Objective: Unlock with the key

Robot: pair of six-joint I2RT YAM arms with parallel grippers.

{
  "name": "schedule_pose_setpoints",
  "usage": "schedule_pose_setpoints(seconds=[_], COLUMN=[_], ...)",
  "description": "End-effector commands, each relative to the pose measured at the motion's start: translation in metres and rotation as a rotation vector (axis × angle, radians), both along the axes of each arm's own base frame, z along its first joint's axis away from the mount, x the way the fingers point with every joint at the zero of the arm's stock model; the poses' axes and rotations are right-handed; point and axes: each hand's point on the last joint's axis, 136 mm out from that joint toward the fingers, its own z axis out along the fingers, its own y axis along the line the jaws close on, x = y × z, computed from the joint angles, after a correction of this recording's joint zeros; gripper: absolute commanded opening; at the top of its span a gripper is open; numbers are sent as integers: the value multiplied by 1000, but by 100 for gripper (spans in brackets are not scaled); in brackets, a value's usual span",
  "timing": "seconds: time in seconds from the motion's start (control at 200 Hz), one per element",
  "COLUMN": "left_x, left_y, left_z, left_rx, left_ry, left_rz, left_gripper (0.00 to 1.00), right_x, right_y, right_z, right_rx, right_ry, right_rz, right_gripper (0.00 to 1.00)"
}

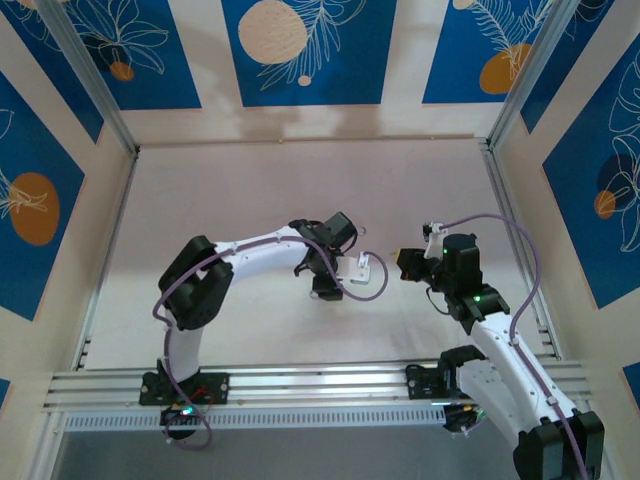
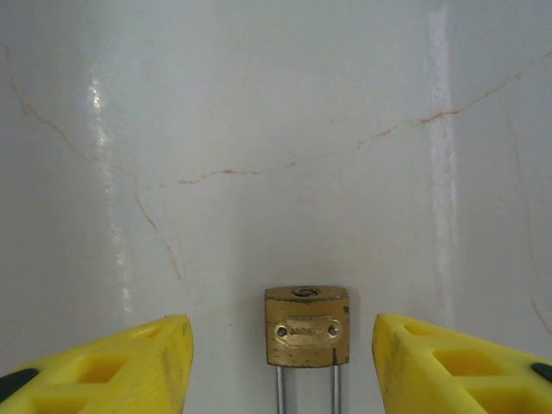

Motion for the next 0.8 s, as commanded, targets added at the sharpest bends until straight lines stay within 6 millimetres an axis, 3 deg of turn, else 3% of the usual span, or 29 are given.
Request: schedule_pose_setpoints(seconds=[0.0, 0.155, 0.49, 0.795], left_x=[-14, -19, -8, -7], left_y=[3, 8, 3, 13], left_z=[-4, -14, -29, -42], left_rx=[50, 84, 73, 109], left_ry=[81, 86, 17, -7], left_rz=[11, 17, 42, 38], left_gripper=[57, 59, 61, 60], right_x=[-3, -2, 0, 0], right_y=[0, -4, -16, -20], right_z=[-5, -7, -11, -13], right_rx=[19, 23, 35, 47], right_ry=[22, 35, 62, 71], right_rz=[-2, -22, -74, -90], right_gripper=[0, 0, 0, 0])
